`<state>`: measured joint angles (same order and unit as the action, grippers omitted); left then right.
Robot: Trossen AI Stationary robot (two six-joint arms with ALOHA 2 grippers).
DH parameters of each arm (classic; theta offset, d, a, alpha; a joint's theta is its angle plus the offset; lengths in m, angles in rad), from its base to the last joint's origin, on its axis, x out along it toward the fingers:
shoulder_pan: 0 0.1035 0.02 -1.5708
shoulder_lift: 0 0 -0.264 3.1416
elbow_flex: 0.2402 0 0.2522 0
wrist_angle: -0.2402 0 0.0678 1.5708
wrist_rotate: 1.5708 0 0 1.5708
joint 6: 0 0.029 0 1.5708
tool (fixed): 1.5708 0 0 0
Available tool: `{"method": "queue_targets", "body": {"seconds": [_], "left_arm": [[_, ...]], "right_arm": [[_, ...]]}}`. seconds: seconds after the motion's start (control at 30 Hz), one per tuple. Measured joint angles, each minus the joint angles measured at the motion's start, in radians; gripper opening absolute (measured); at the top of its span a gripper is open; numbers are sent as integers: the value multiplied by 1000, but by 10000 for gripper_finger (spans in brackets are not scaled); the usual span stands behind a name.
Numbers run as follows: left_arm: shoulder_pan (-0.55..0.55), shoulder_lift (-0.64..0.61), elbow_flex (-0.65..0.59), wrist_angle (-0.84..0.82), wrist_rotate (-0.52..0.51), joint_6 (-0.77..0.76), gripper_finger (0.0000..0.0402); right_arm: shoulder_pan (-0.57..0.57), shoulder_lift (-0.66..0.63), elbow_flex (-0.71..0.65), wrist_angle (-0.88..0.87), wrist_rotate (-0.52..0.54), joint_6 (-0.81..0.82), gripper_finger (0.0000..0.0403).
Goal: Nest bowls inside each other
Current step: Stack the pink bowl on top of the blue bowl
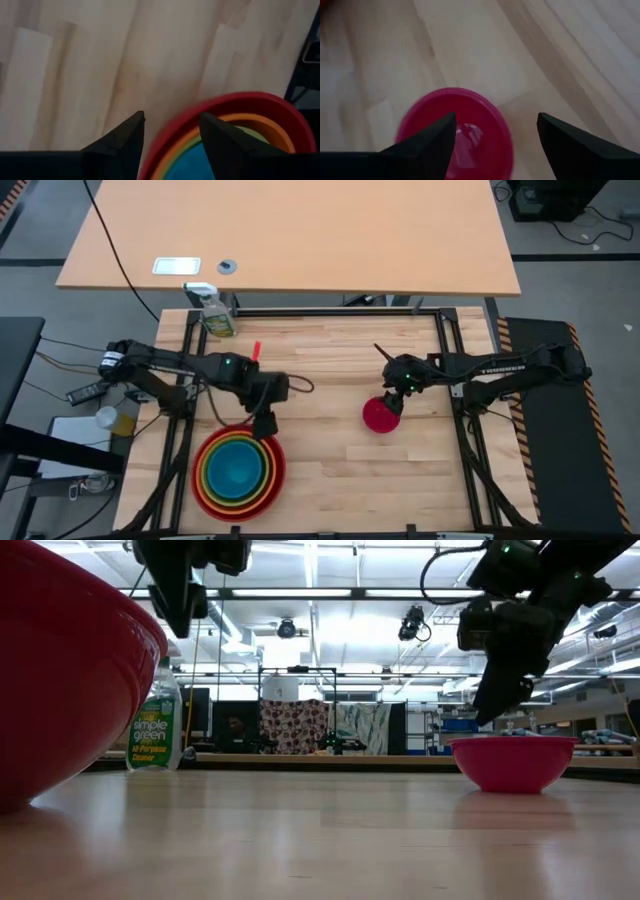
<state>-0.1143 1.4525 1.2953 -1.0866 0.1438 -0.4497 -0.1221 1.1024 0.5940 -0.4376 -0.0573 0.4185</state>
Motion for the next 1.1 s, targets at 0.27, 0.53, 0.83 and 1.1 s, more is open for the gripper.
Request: {"method": "queue_targets", "body": {"seconds": [0.27, 0.53, 0.83, 1.1], "left_arm": [[112, 0, 0, 24, 4, 97, 192], [139, 0, 0, 21, 4, 98, 192], [130, 0, -21, 82, 39, 95, 192], [118, -10, -27, 199, 108, 143, 192]], "right_arm": [[-31, 120, 0, -32, -42, -37, 258], [-22, 205, 0, -49, -75, -37, 216], [-22, 240, 0, -48, -77, -26, 162], [-22, 240, 0, -44, -71, 9, 127]]}}
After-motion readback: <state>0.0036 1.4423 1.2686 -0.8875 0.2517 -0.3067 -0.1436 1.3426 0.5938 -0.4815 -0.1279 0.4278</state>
